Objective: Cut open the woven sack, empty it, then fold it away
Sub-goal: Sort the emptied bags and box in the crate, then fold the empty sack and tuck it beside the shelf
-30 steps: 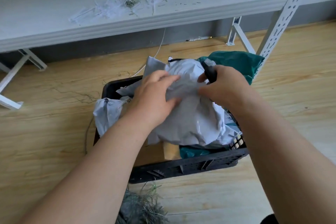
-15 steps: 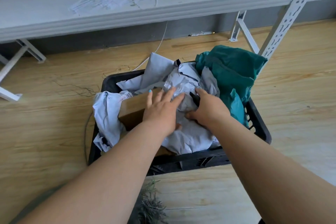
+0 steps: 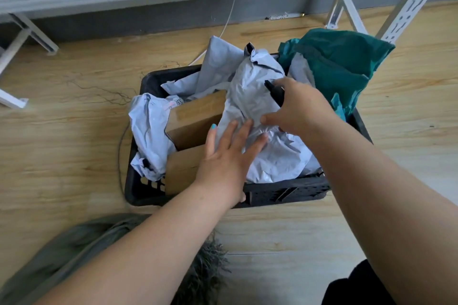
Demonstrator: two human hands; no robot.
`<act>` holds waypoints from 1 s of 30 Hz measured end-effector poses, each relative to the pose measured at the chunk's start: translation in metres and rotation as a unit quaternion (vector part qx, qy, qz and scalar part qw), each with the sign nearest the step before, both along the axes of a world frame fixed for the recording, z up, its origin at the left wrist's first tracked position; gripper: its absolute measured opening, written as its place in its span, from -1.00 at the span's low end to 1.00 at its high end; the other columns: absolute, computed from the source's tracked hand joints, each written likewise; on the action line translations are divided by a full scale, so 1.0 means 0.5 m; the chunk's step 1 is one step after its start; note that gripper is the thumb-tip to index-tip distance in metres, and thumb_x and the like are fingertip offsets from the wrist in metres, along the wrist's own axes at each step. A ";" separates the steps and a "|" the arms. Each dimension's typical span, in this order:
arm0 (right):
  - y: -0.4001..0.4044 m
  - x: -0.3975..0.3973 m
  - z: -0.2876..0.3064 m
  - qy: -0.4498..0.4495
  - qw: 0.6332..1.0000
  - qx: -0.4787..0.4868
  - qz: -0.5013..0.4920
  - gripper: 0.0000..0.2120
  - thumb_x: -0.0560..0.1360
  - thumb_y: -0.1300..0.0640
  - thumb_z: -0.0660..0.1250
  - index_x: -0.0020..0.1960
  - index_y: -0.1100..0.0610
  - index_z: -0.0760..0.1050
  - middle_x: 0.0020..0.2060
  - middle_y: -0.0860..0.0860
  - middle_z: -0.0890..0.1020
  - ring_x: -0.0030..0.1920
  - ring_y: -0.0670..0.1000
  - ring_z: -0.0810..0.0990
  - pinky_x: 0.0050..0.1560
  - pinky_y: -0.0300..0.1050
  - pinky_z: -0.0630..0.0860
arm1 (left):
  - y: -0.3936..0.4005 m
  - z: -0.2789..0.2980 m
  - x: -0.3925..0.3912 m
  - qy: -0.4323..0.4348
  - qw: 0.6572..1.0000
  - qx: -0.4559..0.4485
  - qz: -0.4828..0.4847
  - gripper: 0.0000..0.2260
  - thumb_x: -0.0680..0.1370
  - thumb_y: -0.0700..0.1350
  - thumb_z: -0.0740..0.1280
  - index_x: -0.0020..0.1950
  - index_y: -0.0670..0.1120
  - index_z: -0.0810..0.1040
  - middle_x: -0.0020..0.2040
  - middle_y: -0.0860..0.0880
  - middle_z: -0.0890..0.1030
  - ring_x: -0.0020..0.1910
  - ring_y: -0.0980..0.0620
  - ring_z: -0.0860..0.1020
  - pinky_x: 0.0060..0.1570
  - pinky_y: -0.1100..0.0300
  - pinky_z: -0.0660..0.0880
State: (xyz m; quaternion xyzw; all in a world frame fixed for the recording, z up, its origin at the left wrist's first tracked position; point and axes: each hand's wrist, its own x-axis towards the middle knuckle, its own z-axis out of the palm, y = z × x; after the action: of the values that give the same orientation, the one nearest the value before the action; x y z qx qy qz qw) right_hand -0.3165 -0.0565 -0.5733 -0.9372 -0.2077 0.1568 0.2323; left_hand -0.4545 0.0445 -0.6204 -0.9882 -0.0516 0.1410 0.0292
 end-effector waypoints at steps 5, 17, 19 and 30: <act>0.019 -0.005 -0.009 -0.052 0.998 0.035 -0.026 -0.35 0.41 0.02 0.45 0.44 -0.01 0.31 0.26 0.07 0.51 0.13 0.16 0.56 -0.02 -0.08 0.45 | 0.033 -0.001 0.047 -0.027 0.999 0.021 -0.007 0.00 0.38 0.05 0.50 0.55 0.13 -0.18 0.57 -0.02 -0.22 0.55 -0.08 -0.23 0.40 -0.17 -0.36; 0.121 -0.164 -0.044 0.029 0.984 0.061 0.165 -0.83 0.46 0.03 0.38 0.01 0.08 0.57 -0.14 0.05 0.66 -0.21 0.09 0.61 -0.06 0.03 0.56 | 0.236 -0.080 -0.128 -0.175 0.983 -0.043 -0.009 -0.83 0.55 -0.01 0.26 -0.13 -0.05 0.58 -0.14 -0.03 0.55 -0.05 -0.10 0.51 -0.10 0.06 0.35; 0.138 -0.188 -0.062 0.070 0.977 0.031 0.199 -0.86 0.47 0.04 0.38 -0.01 0.07 0.58 -0.21 0.02 0.66 -0.32 0.00 0.62 -0.19 -0.05 0.58 | 0.240 -0.101 -0.156 0.030 0.999 -0.035 0.027 -0.75 0.59 0.04 0.15 -0.09 -0.03 0.56 -0.03 -0.03 0.55 -0.01 -0.08 0.49 -0.12 0.09 0.39; 0.178 -0.222 -0.138 0.186 0.952 -0.053 0.236 -0.86 0.56 0.02 0.29 0.04 0.08 0.50 -0.22 -0.01 0.63 -0.42 -0.11 0.65 -0.32 -0.15 0.60 | 0.243 -0.263 -0.258 0.520 0.844 0.127 -0.028 -0.50 0.63 0.04 0.17 0.54 -0.03 0.18 0.59 -0.06 0.04 0.55 -0.15 -0.06 0.49 -0.16 -0.18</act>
State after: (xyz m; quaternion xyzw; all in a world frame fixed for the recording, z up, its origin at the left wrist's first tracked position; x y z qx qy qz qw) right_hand -0.4278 0.0324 -0.6424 -0.8265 -0.3680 0.3891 0.1734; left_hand -0.5836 0.1659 -0.7520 -0.7587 -0.0189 0.6255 0.1811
